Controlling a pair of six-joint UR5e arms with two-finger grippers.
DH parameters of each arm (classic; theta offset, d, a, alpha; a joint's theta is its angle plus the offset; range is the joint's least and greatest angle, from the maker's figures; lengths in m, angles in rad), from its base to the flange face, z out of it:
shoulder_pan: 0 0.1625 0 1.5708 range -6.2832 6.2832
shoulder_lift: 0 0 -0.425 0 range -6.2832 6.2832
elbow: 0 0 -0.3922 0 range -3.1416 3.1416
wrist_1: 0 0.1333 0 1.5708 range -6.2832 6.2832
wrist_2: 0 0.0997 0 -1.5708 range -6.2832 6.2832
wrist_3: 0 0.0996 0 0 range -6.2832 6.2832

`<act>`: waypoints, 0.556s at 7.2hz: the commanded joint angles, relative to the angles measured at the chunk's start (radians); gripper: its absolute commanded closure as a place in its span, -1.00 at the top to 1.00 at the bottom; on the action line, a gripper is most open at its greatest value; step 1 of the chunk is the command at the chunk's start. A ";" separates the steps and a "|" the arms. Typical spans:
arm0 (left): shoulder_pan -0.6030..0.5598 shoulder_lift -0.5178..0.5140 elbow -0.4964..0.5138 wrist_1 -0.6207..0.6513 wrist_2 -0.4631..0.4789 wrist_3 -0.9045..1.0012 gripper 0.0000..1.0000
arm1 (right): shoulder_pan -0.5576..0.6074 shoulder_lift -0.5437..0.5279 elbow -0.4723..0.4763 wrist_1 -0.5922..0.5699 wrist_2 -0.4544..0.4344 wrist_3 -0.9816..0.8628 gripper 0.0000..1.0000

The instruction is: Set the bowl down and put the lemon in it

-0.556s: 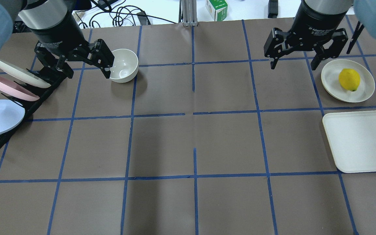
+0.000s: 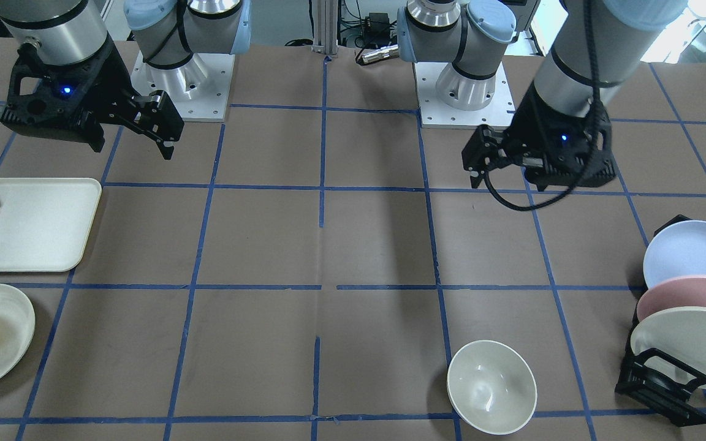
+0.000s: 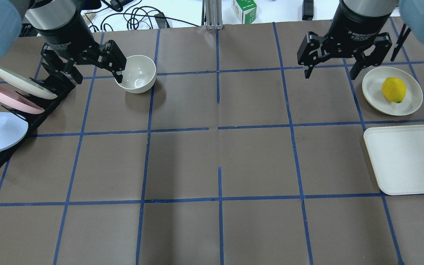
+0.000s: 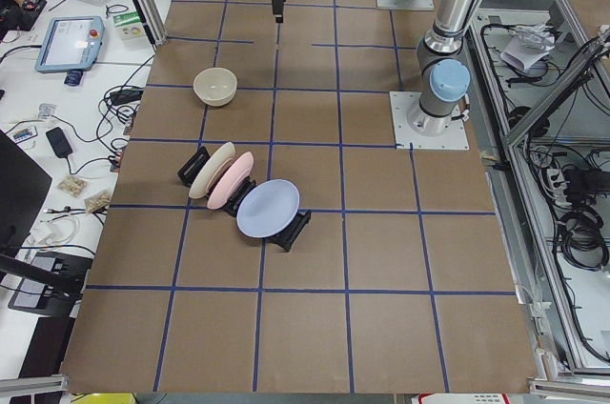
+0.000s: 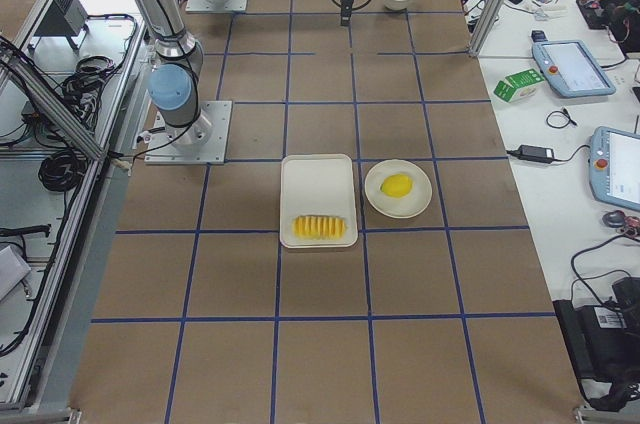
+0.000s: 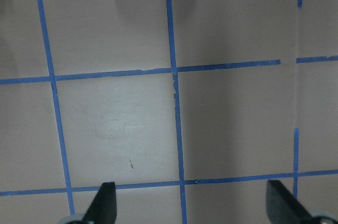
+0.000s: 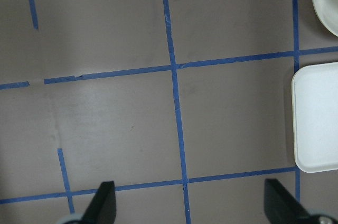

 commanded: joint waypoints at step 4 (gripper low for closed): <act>0.114 -0.436 0.150 0.315 0.001 0.138 1.00 | -0.210 0.024 0.002 -0.008 -0.011 -0.171 1.00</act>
